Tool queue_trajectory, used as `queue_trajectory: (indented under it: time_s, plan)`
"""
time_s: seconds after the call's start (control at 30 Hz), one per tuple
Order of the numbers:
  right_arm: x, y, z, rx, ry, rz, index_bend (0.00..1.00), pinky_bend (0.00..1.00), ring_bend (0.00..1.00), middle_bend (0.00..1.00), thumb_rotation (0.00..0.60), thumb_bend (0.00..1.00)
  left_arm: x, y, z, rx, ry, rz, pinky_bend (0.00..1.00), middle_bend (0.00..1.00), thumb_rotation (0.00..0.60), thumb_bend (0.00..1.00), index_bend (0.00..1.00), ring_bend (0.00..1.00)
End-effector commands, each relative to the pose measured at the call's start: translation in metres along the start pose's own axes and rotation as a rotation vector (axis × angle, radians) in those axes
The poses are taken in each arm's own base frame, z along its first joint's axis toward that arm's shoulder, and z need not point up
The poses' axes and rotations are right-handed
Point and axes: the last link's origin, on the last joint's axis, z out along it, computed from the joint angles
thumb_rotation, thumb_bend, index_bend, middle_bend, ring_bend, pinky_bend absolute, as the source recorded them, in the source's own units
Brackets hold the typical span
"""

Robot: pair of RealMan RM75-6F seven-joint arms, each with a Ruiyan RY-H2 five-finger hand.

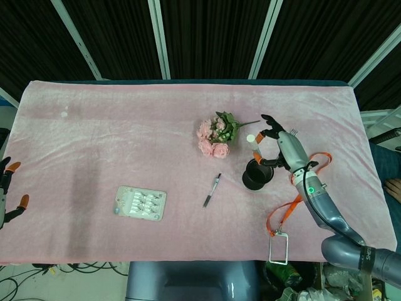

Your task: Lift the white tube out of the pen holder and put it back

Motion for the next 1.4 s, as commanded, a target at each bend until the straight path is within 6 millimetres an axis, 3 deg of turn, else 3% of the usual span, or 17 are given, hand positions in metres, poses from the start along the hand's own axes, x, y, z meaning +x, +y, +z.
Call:
queue_trajectory:
  time_s: [0.03, 0.77, 1.4]
  plan:
    - [0.003, 0.006, 0.004, -0.031, -0.013, 0.059, 0.69, 0.17, 0.09, 0.05, 0.600, 0.35, 0.000, 0.000, 0.000, 0.002, 0.001, 0.001, 0.04, 0.03, 0.600, 0.35, 0.12, 0.00]
    - [-0.009, 0.029, 0.000, -0.098, -0.091, 0.021, 0.69, 0.17, 0.09, 0.05, 0.600, 0.35, 0.001, -0.001, 0.000, 0.007, 0.003, 0.009, 0.04, 0.03, 0.600, 0.35, 0.12, 0.00]
    - [-0.048, 0.061, -0.002, -0.130, -0.162, 0.024, 0.69, 0.17, 0.08, 0.05, 0.600, 0.35, -0.001, 0.000, -0.001, 0.013, -0.021, 0.005, 0.04, 0.03, 0.600, 0.35, 0.12, 0.00]
